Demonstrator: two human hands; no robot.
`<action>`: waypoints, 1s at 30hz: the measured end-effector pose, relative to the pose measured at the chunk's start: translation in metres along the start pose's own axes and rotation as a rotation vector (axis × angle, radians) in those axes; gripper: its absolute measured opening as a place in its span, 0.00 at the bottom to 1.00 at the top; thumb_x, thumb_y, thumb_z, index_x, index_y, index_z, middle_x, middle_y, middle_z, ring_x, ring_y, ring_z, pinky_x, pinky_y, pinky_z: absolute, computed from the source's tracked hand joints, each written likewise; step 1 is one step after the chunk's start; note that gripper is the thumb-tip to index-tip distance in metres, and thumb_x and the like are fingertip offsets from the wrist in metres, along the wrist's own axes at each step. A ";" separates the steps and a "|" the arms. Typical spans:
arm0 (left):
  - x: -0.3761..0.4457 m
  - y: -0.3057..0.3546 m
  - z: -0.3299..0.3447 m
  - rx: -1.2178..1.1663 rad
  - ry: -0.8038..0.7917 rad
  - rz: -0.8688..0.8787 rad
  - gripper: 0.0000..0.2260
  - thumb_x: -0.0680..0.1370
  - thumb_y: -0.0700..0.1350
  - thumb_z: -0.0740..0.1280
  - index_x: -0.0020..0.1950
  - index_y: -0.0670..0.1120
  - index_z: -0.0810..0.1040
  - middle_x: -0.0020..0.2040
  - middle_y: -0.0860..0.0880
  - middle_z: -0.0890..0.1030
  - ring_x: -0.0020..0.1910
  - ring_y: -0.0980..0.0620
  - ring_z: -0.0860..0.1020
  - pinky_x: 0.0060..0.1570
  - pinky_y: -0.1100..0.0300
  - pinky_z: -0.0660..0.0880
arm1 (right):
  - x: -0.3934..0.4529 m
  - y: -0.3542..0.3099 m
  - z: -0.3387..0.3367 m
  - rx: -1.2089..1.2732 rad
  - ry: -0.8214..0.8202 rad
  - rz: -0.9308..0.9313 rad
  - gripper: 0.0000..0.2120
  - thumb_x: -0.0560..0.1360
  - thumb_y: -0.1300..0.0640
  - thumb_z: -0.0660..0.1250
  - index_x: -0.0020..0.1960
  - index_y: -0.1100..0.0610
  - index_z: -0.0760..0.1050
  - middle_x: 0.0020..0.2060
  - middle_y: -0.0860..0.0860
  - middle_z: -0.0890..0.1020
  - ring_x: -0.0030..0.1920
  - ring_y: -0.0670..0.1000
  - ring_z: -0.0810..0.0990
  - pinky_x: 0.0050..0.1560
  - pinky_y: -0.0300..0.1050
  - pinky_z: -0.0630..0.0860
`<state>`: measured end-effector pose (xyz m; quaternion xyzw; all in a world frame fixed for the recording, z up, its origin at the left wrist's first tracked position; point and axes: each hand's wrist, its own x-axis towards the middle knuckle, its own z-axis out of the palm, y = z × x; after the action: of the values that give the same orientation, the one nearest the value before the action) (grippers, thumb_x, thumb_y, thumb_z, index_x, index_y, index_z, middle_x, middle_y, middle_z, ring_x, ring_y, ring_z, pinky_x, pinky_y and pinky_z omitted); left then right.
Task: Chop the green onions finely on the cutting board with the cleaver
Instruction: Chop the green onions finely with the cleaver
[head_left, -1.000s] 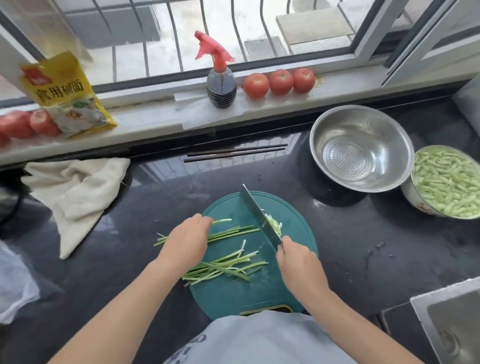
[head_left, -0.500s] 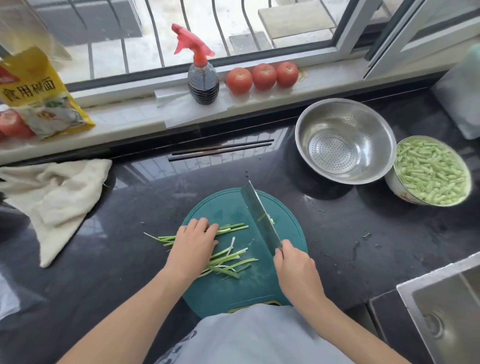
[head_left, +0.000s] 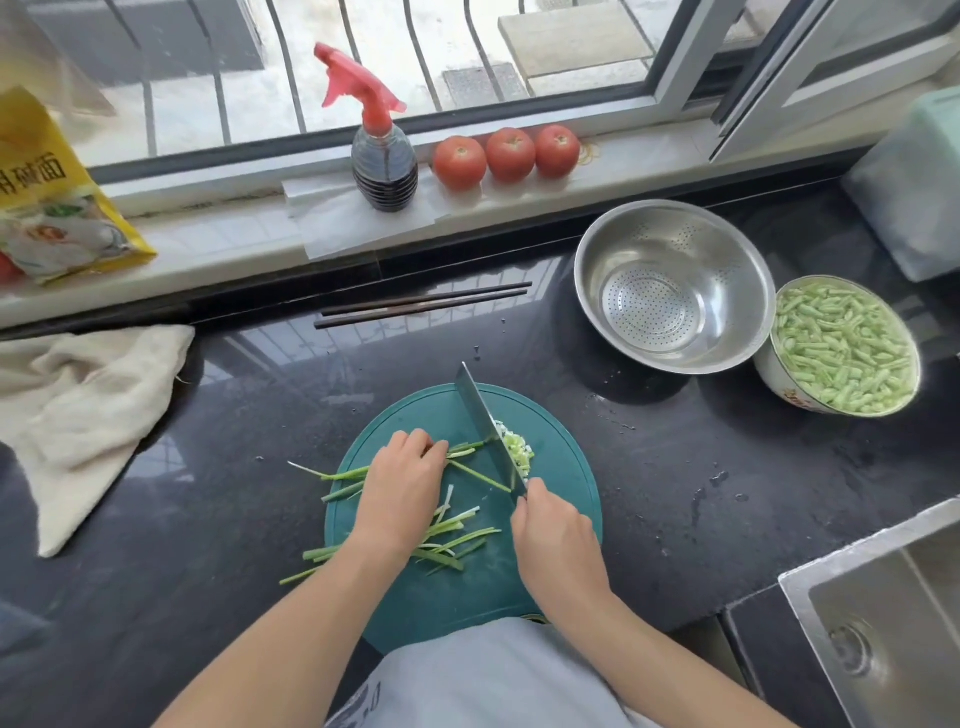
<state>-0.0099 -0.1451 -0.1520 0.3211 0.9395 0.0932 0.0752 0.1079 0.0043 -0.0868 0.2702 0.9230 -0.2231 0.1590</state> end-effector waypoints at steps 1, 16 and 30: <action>-0.001 -0.001 0.001 -0.005 0.022 0.001 0.10 0.72 0.36 0.74 0.51 0.44 0.81 0.44 0.46 0.77 0.40 0.45 0.71 0.38 0.51 0.73 | -0.002 -0.005 0.002 0.012 -0.008 -0.009 0.12 0.84 0.53 0.50 0.43 0.54 0.62 0.34 0.48 0.73 0.36 0.57 0.73 0.36 0.53 0.67; -0.011 -0.023 -0.014 -0.003 0.107 0.022 0.15 0.74 0.42 0.73 0.60 0.44 0.80 0.52 0.45 0.78 0.48 0.43 0.75 0.46 0.49 0.73 | 0.001 0.018 -0.020 0.033 -0.041 0.019 0.16 0.83 0.53 0.54 0.37 0.51 0.57 0.30 0.48 0.71 0.32 0.55 0.69 0.37 0.53 0.66; -0.029 -0.019 -0.025 0.201 -0.017 0.101 0.11 0.69 0.37 0.72 0.37 0.47 0.71 0.41 0.47 0.69 0.42 0.43 0.68 0.42 0.48 0.64 | -0.007 0.017 -0.018 0.070 -0.013 0.008 0.13 0.83 0.52 0.54 0.40 0.54 0.63 0.31 0.48 0.74 0.34 0.55 0.74 0.37 0.54 0.72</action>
<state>-0.0038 -0.1809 -0.1300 0.3749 0.9259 -0.0008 0.0459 0.1199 0.0235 -0.0739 0.2779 0.9124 -0.2566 0.1563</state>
